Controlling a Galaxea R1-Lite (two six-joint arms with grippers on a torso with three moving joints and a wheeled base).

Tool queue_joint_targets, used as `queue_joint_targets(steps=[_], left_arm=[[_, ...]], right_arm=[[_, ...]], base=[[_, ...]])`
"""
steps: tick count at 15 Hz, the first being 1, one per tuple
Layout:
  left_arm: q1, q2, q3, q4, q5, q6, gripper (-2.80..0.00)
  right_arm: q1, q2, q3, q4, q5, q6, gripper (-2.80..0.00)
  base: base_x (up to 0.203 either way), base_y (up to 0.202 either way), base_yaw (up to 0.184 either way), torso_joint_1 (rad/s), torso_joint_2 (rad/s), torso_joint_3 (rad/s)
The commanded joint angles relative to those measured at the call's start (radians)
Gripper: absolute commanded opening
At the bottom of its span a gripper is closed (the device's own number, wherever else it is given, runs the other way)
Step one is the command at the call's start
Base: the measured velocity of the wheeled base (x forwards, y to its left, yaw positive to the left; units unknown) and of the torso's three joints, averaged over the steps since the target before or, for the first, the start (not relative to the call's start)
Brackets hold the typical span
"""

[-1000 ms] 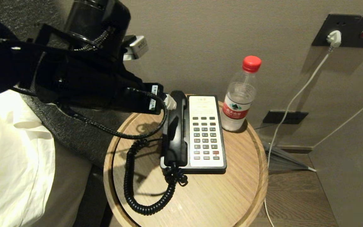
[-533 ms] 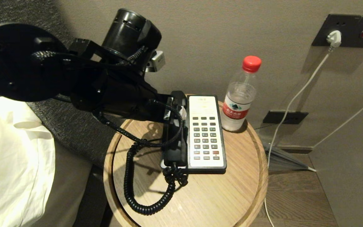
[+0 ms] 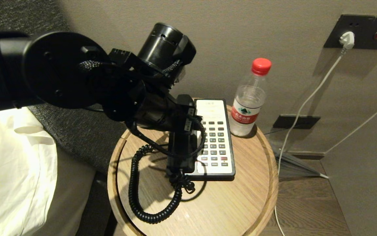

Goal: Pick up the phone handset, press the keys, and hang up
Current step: Pick up the desk phone handset

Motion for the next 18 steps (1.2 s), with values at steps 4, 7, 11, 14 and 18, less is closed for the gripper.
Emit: queue_joint_targets(steps=[4,7,11,14,18], left_arm=[[-0.014,0.044,-0.041,0.04,0.035,-0.023,0.0],[-0.013,0.05,-0.047,0.076,0.064,-0.03,0.0],[-0.013,0.063,-0.072,0.079,0.069,-0.062,0.0],[-0.015,0.064,-0.079,0.079,0.063,-0.084,0.0],[-0.015,0.065,-0.079,0.079,0.056,-0.114,0.0]], right_arm=[[0.0,-0.011,0.0,0.001,0.001,-0.001,-2.8],[0.0,-0.011,0.0,0.001,0.001,-0.001,-2.8],[0.0,-0.011,0.0,0.001,0.0,-0.001,-2.8],[0.001,-0.011,0.0,0.001,0.0,-0.001,-2.8],[0.0,-0.011,0.0,0.001,0.001,-0.001,-2.8]], base=[[0.0,0.0,0.0,0.0,0.0,0.0],[0.0,0.0,0.0,0.0,0.0,0.0],[0.0,0.0,0.0,0.0,0.0,0.0],[0.0,0.0,0.0,0.0,0.0,0.0],[0.0,0.0,0.0,0.0,0.0,0.0]])
